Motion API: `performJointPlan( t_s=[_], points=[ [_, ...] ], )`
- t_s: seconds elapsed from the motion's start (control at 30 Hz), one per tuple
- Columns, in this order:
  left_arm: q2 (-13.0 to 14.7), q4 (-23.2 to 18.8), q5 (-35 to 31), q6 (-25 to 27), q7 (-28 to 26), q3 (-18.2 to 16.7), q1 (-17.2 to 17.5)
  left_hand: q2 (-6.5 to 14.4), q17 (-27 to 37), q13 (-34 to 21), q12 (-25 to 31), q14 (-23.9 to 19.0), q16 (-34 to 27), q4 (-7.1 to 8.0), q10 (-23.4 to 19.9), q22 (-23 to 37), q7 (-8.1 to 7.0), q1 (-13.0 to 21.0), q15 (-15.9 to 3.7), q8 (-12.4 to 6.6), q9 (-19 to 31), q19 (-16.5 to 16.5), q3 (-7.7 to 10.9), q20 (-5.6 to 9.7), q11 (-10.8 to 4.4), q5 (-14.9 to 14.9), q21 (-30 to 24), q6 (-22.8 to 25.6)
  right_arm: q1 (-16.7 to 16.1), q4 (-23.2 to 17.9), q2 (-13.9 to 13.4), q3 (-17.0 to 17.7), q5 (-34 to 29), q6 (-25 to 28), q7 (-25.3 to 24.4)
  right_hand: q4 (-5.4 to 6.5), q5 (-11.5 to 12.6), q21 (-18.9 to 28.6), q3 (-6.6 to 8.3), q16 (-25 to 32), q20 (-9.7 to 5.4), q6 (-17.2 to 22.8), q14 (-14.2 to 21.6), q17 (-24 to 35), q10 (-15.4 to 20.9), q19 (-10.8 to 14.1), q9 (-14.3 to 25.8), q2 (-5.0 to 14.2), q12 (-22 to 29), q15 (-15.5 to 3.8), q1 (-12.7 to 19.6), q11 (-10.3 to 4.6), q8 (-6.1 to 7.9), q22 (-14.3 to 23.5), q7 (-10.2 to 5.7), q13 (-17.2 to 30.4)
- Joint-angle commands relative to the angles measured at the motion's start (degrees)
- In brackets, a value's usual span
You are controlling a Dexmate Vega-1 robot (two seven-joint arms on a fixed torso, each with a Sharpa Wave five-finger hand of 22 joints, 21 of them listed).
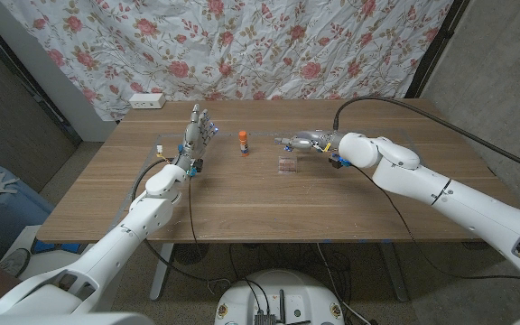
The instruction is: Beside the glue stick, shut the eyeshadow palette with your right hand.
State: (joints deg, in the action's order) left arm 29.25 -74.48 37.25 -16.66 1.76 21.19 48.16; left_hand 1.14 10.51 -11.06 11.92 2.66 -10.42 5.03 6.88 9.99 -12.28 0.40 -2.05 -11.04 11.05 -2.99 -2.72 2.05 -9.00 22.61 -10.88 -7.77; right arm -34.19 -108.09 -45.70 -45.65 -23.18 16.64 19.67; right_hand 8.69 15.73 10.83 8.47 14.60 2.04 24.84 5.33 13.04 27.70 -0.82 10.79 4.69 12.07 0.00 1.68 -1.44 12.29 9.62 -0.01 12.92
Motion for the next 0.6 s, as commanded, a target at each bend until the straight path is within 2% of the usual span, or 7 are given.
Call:
performJointPlan(
  t_s=[0.03, 0.6],
  points=[
    [0.0, 0.0, 0.0, 0.0, 0.0, 0.0, 0.0, -0.2, 0.2, -0.2, 0.3, 0.5, -0.4, 0.13, 0.1, 0.2, -0.31, 0.5, -4.09, -0.31, 0.2, -0.4, 0.2, 0.46, -0.49, 0.2, -0.4, -0.1, -2.7, -1.3, -0.8, 0.7, -1.5, -0.7, -1.9, -0.08, 0.5, 0.3, 0.02, 0.0, 0.12, -0.5, 0.3, 0.1, -0.3, 0.3, 0.2, 1.47, -0.1, -0.49, -0.4, -0.06, -0.15, 0.0, -0.06, 0.2],
    [0.0, 0.0, 0.0, 0.0, 0.0, 0.0, 0.0, -0.2, 0.2, -0.2, 0.3, 0.5, -0.4, 0.14, 0.1, 0.2, -0.31, 0.5, -4.11, -0.3, 0.2, -0.4, 0.22, 0.45, -0.47, 0.2, -0.4, -0.1, -6.8, -1.7, -1.1, 1.8, -3.0, -3.4, -6.2, -0.36, 0.6, 0.4, 0.21, -0.3, 0.08, -2.0, 0.1, -0.1, -2.9, 1.2, 0.1, 1.46, -1.1, -0.82, 0.0, -1.14, -0.79, 0.0, -0.3, 0.0]
  ],
)
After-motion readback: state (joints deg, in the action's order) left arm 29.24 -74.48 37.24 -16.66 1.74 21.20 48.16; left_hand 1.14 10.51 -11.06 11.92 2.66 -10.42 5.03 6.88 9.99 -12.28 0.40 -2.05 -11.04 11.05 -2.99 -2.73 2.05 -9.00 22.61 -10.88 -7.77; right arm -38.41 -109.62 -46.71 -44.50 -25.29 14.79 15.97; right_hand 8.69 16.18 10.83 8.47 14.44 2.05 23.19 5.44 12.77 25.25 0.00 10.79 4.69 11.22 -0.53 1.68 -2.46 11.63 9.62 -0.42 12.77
